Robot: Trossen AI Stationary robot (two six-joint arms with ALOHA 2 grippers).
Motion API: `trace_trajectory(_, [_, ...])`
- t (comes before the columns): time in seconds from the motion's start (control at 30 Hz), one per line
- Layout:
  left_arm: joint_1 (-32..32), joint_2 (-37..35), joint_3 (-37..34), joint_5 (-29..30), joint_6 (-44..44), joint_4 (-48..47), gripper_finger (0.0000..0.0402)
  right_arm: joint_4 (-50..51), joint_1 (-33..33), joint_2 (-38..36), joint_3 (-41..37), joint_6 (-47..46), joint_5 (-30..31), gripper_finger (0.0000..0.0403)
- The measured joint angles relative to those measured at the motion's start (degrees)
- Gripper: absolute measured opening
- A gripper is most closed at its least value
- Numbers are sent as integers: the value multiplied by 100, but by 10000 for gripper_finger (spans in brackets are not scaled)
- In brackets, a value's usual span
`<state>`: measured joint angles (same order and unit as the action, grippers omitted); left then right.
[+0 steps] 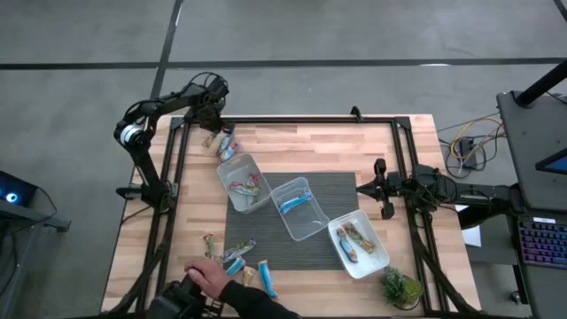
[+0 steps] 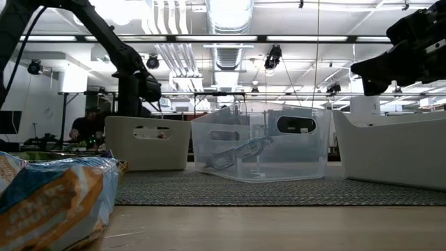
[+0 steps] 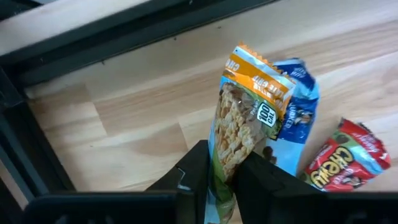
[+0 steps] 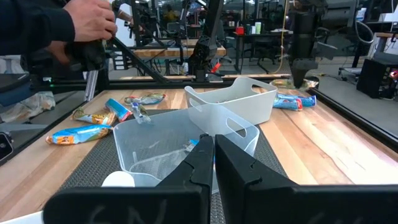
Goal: Pick and place Granola Bars by type
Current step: Put the yellow granola bar into the white bin
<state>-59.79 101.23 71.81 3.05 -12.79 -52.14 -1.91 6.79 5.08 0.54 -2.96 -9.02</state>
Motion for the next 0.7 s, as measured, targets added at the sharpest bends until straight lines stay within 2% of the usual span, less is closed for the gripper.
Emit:
trace_trajectory(0.37, [227, -205, 402, -466, -94, -347, 47, 0, -2, -2, 0, 0, 0, 8])
trace_trajectory(0.7, [853, -470, 944, -1021, -436, -381, 47, 0, -2, 0, 0, 0, -2, 9])
